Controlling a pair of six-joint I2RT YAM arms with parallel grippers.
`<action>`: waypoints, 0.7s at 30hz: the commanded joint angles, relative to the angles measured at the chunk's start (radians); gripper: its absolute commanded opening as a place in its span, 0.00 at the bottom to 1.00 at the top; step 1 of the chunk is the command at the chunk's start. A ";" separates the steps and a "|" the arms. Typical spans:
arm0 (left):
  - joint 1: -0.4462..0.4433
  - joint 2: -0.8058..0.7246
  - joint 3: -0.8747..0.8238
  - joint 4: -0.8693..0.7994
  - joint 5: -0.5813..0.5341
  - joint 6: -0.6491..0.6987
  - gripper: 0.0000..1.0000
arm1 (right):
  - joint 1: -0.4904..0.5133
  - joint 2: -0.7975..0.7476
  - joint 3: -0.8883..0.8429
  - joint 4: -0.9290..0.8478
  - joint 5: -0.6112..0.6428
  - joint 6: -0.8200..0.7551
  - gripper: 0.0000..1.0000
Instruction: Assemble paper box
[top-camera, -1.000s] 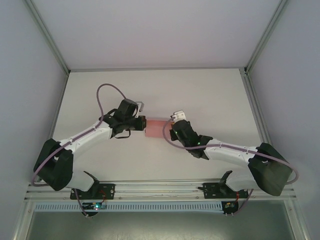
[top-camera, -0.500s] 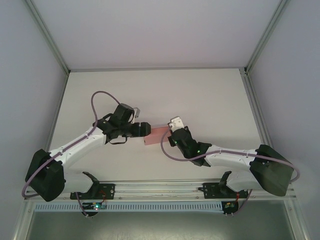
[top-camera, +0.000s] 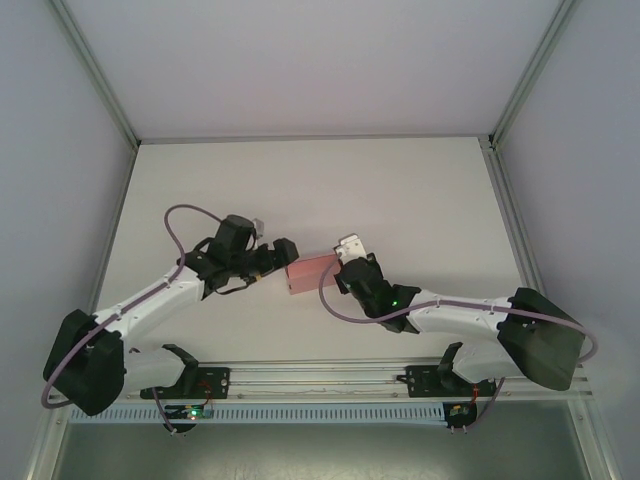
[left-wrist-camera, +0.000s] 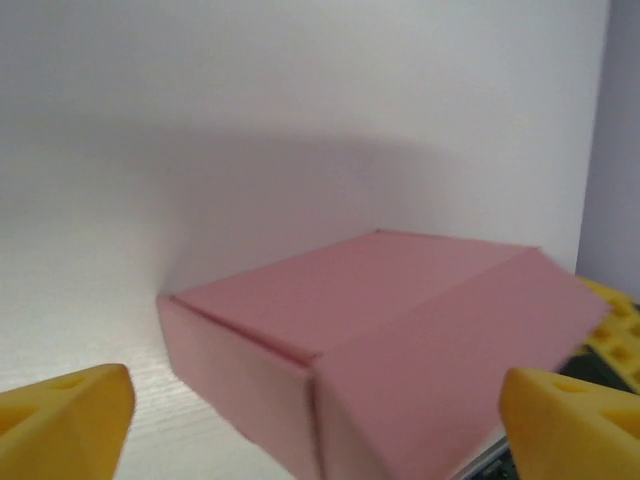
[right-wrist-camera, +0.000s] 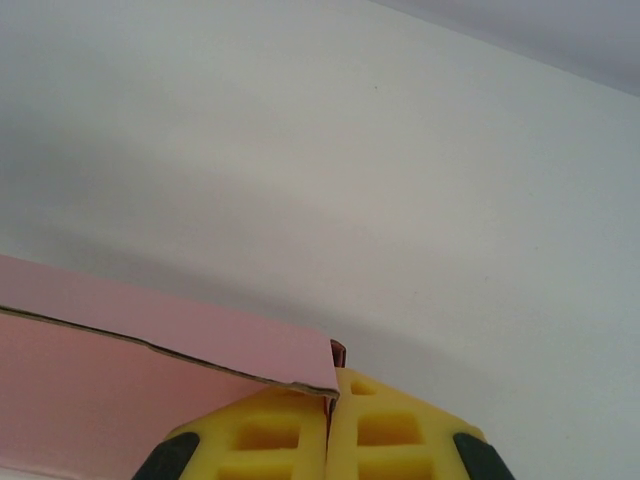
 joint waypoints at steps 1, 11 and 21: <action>0.007 0.036 -0.041 0.160 0.068 -0.075 0.89 | 0.026 0.040 -0.017 -0.143 -0.006 -0.011 0.00; 0.001 0.070 -0.154 0.270 0.057 -0.095 0.63 | 0.043 -0.012 -0.038 -0.130 -0.043 0.027 0.00; -0.013 0.105 -0.189 0.313 0.014 -0.042 0.42 | -0.026 -0.194 -0.055 -0.122 -0.240 0.075 0.44</action>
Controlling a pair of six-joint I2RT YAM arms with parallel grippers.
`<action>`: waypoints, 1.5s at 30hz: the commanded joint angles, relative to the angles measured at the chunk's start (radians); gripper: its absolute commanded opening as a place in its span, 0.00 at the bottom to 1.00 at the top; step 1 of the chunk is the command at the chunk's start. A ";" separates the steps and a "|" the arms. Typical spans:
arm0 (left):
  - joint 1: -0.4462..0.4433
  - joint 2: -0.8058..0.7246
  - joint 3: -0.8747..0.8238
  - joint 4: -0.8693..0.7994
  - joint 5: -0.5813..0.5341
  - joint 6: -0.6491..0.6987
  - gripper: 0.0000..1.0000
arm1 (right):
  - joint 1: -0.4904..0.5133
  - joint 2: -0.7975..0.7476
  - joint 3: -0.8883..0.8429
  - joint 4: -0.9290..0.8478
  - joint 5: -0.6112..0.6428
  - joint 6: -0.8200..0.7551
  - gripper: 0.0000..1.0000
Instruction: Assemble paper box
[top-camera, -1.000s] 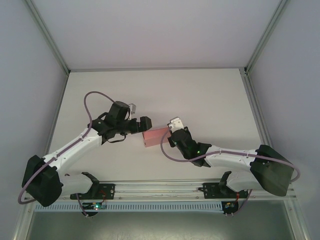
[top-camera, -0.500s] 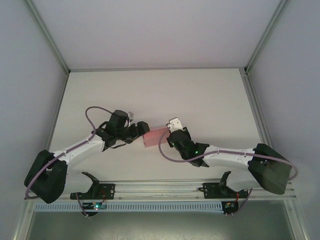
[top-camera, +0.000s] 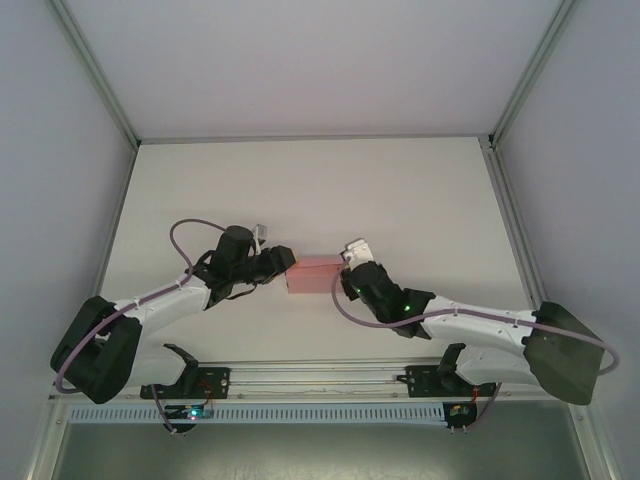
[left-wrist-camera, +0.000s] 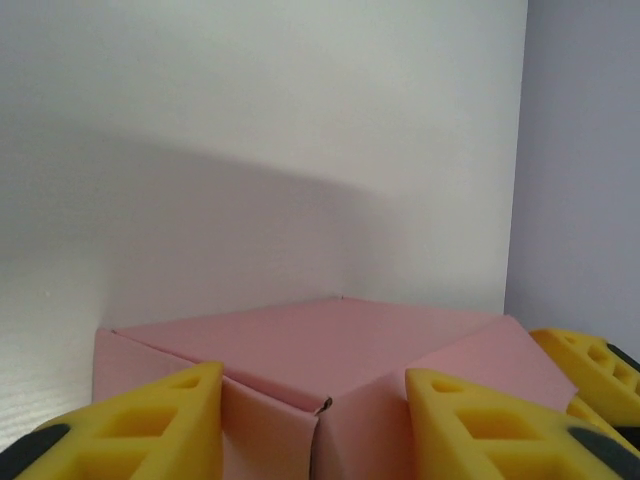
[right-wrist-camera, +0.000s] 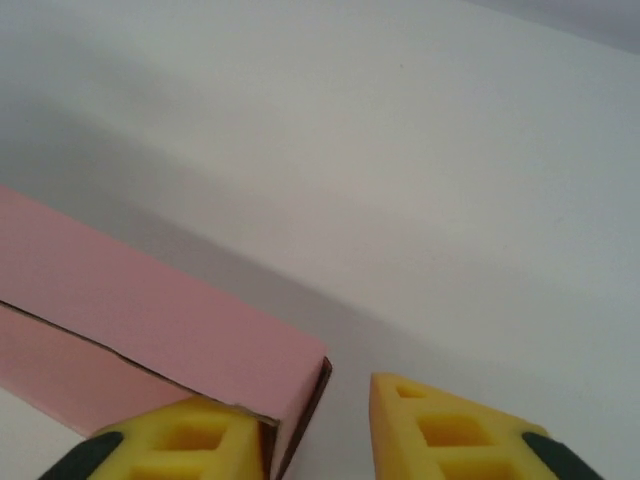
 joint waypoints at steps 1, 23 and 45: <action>-0.013 0.047 -0.040 -0.070 -0.050 0.069 0.39 | -0.030 -0.055 -0.019 -0.008 -0.183 0.028 0.52; -0.096 -0.004 -0.123 -0.024 -0.160 0.270 0.24 | -0.202 -0.198 -0.078 0.099 -0.410 0.181 0.89; -0.121 0.108 -0.305 0.237 -0.260 0.448 0.00 | -0.055 0.248 -0.372 0.574 -0.303 -0.139 0.58</action>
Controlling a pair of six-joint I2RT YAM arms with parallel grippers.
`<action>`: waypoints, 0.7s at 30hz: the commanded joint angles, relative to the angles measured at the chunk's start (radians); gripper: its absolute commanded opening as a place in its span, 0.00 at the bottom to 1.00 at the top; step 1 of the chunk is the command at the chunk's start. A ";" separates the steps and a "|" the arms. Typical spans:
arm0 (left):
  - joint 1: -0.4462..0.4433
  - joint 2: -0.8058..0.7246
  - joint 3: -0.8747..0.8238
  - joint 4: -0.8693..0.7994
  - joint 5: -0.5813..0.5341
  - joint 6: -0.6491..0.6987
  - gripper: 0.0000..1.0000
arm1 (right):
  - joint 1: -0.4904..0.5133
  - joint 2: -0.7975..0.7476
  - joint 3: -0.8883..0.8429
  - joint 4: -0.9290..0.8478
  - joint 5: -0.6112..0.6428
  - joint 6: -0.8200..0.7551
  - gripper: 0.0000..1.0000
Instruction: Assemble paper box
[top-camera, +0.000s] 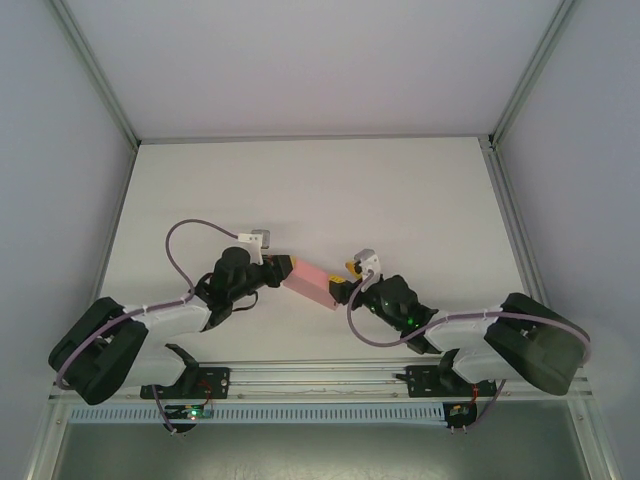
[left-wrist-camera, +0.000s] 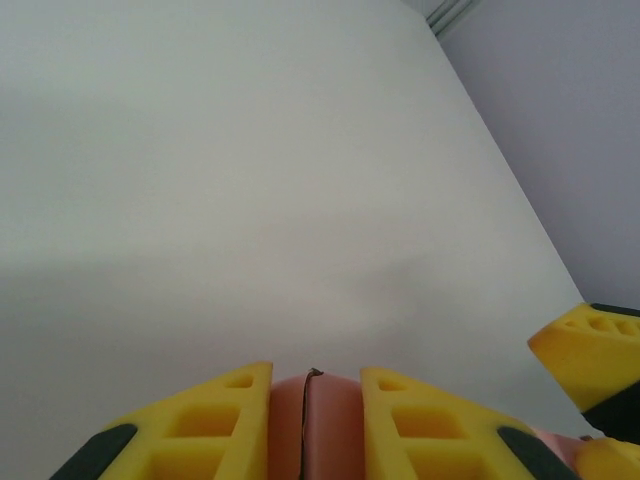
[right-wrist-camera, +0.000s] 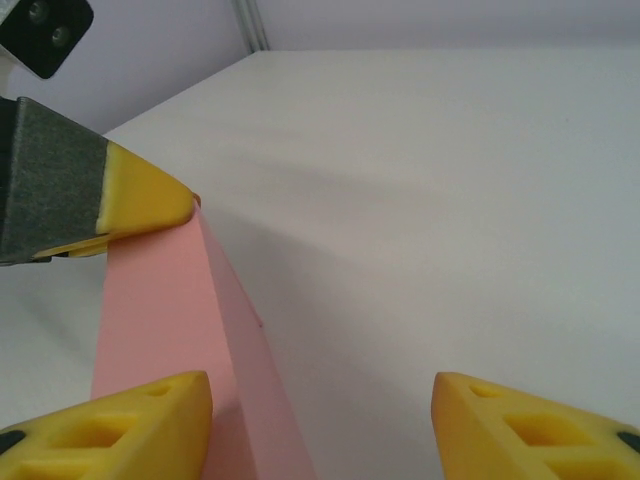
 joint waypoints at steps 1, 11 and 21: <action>-0.040 0.114 -0.093 -0.204 -0.035 0.092 0.00 | 0.029 0.094 -0.050 -0.244 0.057 -0.161 0.56; -0.055 0.061 0.108 -0.431 -0.033 0.099 0.12 | -0.074 -0.200 0.292 -0.734 -0.162 -0.045 0.75; -0.057 0.041 0.154 -0.449 -0.007 0.134 0.18 | -0.120 -0.008 0.618 -1.195 -0.449 -0.343 0.98</action>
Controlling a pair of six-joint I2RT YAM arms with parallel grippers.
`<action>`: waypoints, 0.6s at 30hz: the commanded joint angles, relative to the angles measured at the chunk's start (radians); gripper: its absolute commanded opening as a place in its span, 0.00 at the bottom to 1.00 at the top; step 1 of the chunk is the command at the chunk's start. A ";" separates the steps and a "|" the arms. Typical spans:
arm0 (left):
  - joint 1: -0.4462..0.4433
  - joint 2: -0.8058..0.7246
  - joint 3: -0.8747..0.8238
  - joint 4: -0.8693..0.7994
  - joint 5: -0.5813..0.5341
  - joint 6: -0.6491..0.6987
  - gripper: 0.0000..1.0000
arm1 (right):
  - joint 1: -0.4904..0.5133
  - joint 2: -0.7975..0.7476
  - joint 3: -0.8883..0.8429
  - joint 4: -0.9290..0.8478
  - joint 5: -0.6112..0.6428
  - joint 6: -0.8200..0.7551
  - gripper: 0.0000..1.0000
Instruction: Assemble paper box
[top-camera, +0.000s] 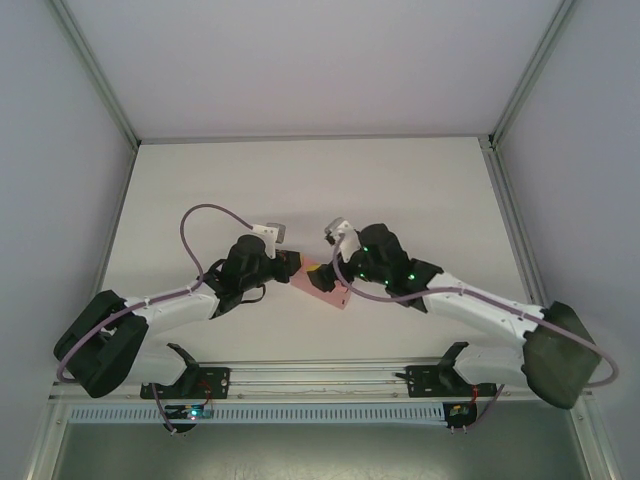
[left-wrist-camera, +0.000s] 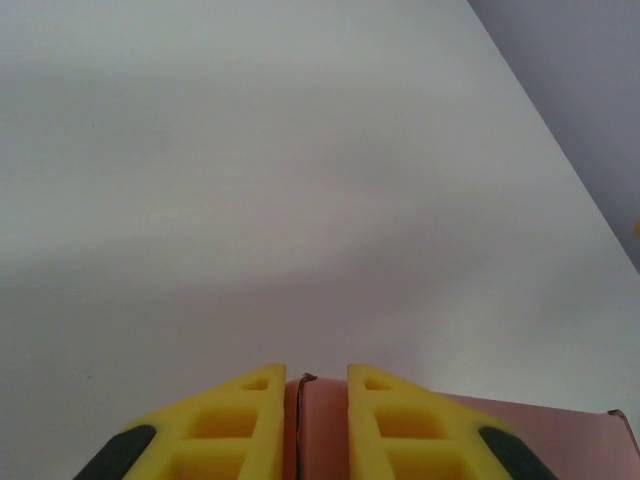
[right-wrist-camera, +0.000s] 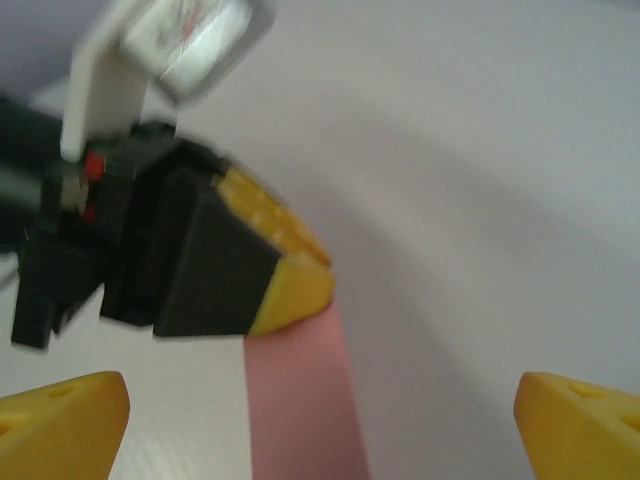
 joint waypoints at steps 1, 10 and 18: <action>-0.013 0.014 -0.022 -0.200 0.003 0.043 0.17 | -0.015 0.095 0.077 -0.292 -0.116 -0.185 0.98; -0.013 -0.009 -0.005 -0.223 -0.014 0.062 0.24 | -0.006 0.242 0.160 -0.386 0.020 -0.247 0.63; -0.013 -0.220 0.112 -0.428 -0.143 0.014 1.00 | 0.078 0.192 0.206 -0.360 0.471 -0.392 0.35</action>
